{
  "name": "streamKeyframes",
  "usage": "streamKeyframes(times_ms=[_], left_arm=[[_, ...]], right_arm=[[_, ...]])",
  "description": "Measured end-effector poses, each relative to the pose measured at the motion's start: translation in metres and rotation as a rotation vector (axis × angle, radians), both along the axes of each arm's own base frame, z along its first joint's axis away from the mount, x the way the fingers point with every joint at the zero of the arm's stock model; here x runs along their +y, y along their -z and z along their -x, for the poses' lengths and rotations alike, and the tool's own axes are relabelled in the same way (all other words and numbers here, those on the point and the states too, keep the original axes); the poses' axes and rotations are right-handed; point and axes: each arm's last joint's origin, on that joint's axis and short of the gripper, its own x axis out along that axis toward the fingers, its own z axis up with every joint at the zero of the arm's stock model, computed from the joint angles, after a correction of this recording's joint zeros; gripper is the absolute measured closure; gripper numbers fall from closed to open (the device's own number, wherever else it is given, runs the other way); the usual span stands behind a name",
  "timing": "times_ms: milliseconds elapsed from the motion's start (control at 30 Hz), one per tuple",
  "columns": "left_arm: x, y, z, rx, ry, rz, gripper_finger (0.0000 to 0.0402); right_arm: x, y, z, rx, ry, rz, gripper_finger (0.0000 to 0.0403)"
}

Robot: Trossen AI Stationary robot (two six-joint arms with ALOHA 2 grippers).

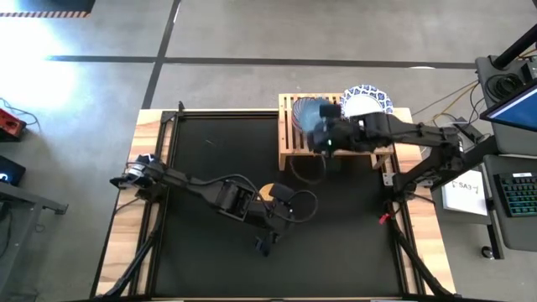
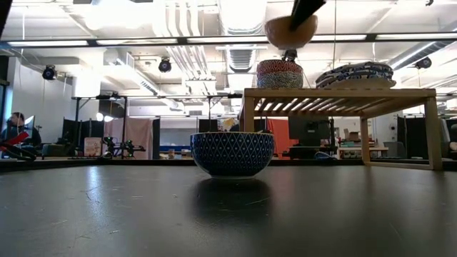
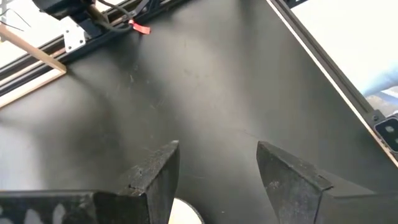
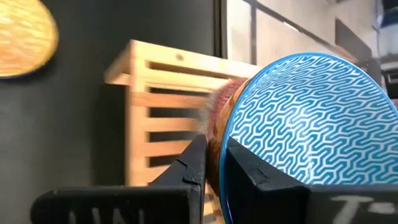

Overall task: Place and stack bowls onto a shelf
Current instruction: Stack the light blue patterned bowl on top of the blue patterned bowl on the shelf

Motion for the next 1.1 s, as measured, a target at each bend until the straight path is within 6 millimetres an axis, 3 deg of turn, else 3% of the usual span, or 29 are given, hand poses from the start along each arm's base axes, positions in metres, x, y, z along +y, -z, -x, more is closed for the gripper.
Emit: streamKeyframes(times_ms=[433,1100], left_arm=[[-0.003,0.001,0.002,0.007,0.007,-0.002,0.0205],[-0.004,0.005,0.002,0.019,-0.003,0.007,0.0205]], right_arm=[[-0.062,-0.007,-0.002,-0.163,0.041,-0.122,0.0375],[-0.097,0.021,-0.003,-0.192,0.061,-0.195,0.0375]])
